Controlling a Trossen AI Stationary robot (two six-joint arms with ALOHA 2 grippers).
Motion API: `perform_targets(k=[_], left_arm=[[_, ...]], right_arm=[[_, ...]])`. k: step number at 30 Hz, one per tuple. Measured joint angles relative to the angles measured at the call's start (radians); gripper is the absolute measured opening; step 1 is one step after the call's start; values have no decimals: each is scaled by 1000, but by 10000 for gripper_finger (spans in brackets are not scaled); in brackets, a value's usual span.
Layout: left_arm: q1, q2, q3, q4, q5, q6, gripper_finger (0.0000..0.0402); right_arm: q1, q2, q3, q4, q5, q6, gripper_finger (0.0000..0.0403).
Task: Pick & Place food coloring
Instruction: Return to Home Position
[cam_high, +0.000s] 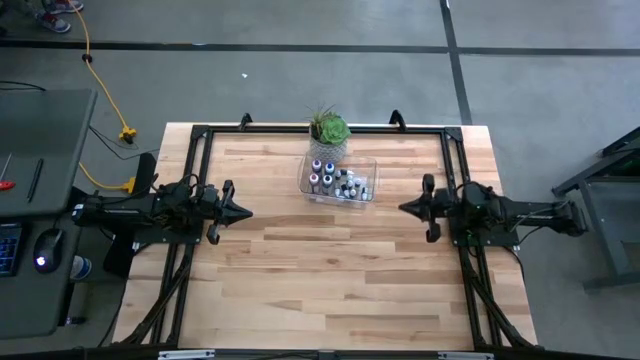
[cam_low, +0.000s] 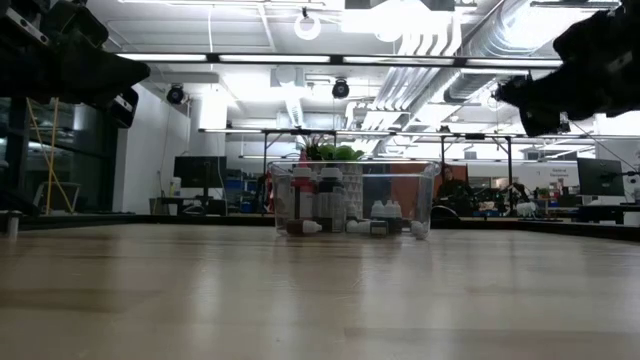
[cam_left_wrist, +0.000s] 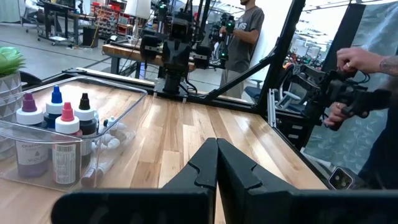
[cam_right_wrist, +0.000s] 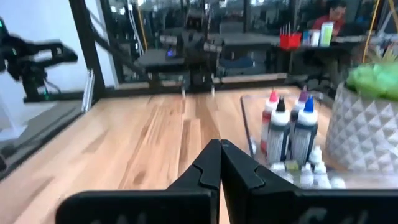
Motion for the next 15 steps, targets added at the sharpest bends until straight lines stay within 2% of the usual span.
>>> perform_targets(k=[15], left_arm=[[0,0,0,0,0,0,0]], right_arm=[[0,2,0,-41,41,-2,0]])
